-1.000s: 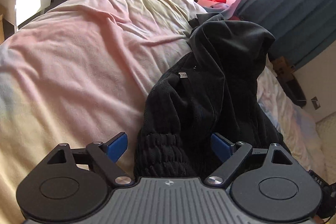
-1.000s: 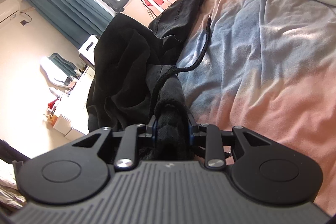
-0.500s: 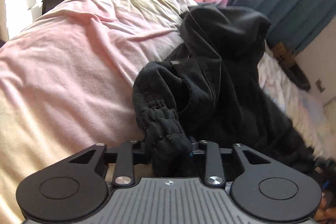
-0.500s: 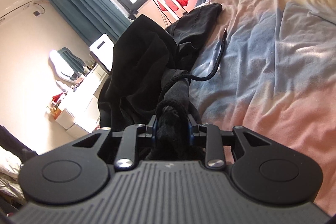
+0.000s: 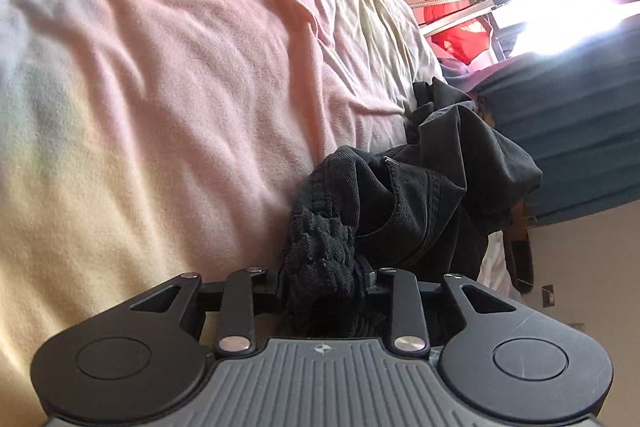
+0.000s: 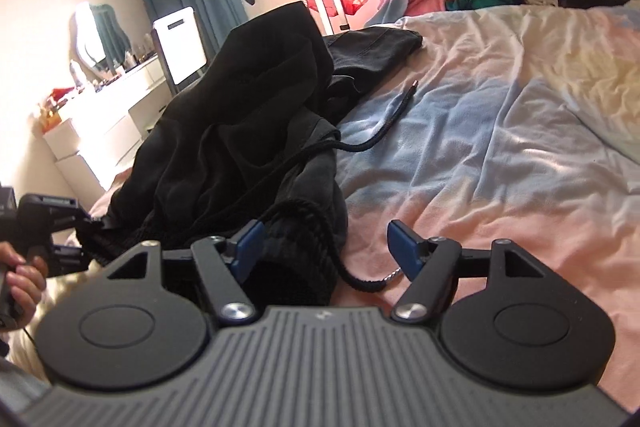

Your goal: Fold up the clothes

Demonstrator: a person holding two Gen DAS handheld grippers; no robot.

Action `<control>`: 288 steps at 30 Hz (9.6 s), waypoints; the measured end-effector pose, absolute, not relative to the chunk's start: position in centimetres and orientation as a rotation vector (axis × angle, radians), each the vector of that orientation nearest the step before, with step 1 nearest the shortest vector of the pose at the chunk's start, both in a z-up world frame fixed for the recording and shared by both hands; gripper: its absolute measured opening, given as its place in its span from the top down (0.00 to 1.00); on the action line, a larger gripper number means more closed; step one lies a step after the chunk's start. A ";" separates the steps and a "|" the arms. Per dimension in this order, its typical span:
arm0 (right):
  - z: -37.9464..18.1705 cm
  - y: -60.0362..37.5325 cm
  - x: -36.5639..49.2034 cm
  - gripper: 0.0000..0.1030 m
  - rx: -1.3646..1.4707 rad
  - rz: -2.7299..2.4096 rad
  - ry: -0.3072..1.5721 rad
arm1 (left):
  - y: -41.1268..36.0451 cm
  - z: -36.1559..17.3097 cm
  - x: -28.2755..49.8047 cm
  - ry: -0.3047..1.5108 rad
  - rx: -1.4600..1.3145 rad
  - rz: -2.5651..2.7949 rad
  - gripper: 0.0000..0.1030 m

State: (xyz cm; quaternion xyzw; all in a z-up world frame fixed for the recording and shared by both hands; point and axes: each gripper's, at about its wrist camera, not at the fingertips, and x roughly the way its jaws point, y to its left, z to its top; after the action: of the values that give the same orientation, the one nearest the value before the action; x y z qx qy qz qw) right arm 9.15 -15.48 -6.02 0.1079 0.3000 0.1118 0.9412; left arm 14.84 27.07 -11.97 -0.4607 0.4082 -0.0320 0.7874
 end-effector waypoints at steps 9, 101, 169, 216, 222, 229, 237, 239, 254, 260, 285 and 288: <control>-10.1 -14.6 11.4 0.59 0.289 0.178 0.815 | 28.4 -10.7 13.9 0.845 -1.026 -0.066 0.29; 1.8 -11.1 9.5 0.86 0.273 0.457 0.513 | 11.1 4.2 9.5 0.461 -0.123 -0.107 0.01; -8.5 -24.3 13.4 0.21 0.777 0.095 0.579 | 0.6 -13.5 34.1 0.601 -0.382 -0.068 0.14; -8.1 -29.6 17.4 0.19 0.995 0.121 0.520 | 3.7 -8.3 11.0 0.519 -0.312 -0.355 0.86; -5.8 -28.4 30.5 0.19 0.836 0.158 0.561 | 3.3 -10.0 12.8 0.511 -0.368 -0.380 0.86; -12.8 -28.4 46.8 0.20 0.878 0.006 0.734 | 4.2 -11.7 12.9 0.468 -0.394 -0.435 0.86; -8.3 -21.4 53.8 0.93 0.661 0.115 0.515 | 4.8 -13.4 15.0 0.443 -0.458 -0.536 0.86; -4.5 -21.3 55.0 0.94 0.669 0.121 0.379 | 5.2 -13.9 15.5 0.452 -0.480 -0.550 0.85; -6.4 -28.9 51.9 0.76 0.664 -0.082 0.582 | 6.2 -14.5 16.3 0.453 -0.492 -0.560 0.85; -6.4 -28.2 38.7 0.38 0.664 -0.007 0.609 | 5.6 -14.2 16.1 0.467 -0.470 -0.526 0.84; -17.3 -28.9 25.7 0.40 1.261 0.074 0.731 | 1.7 -11.2 15.0 0.520 -0.241 -0.401 0.80; -17.0 -27.9 27.1 0.43 1.172 0.115 0.722 | 1.7 -10.9 14.9 0.524 -0.250 -0.409 0.80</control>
State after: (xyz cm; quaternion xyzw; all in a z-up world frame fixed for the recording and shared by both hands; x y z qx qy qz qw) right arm 27.06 -27.87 -16.95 0.5407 0.3332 0.0529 0.7706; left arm 14.91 1.69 -10.91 -0.1226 0.2565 -0.2001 0.9376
